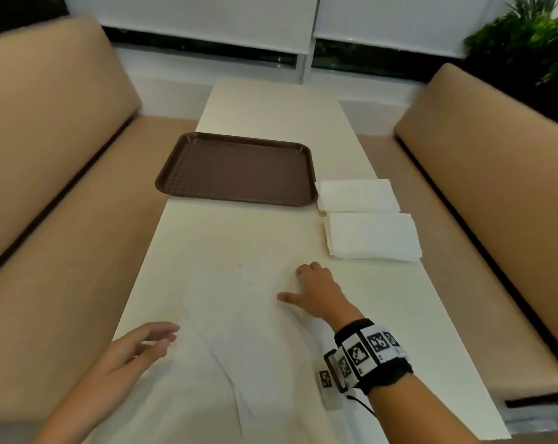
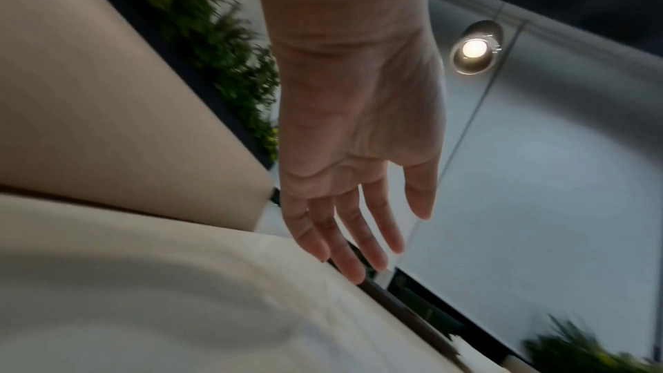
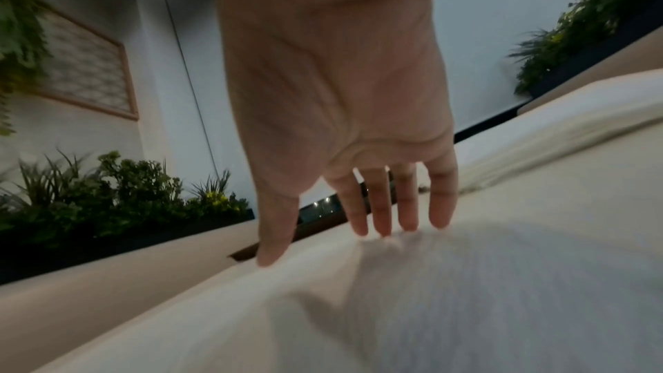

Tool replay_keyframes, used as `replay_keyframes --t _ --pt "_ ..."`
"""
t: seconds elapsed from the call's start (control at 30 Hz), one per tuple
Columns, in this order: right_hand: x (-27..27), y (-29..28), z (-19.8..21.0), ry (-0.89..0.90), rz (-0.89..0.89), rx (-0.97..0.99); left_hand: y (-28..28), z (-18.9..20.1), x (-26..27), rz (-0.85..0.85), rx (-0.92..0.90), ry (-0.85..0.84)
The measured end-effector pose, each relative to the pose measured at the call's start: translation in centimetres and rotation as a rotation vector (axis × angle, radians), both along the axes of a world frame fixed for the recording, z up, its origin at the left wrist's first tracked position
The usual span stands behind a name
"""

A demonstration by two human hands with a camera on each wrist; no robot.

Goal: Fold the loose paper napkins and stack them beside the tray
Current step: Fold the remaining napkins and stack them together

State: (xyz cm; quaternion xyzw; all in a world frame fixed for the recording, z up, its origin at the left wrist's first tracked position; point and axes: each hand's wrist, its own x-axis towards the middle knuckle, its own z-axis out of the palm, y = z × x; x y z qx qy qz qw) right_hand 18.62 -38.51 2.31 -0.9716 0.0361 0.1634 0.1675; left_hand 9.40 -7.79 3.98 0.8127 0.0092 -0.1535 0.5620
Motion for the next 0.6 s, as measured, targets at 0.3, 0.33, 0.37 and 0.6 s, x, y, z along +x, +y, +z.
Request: replay_keyframes --t 0.3,0.33,0.37,0.6 --pt "2.2 1.1 -0.2 -0.087 -0.076 0.053 4.9 -4.8 -5.9 0.256 -0.042 0.049" --pt "2.2 1.1 0.0 -0.136 -0.082 0.095 5.0 -4.5 -6.0 0.269 -0.049 0.036" --pt "2.1 1.1 0.2 -0.177 -0.084 0.118 5.1 -4.3 -6.0 0.275 -0.051 0.023" --pt "0.5 0.9 4.5 -0.308 0.036 0.329 3.9 -0.4 -4.4 0.212 -0.085 -0.119"
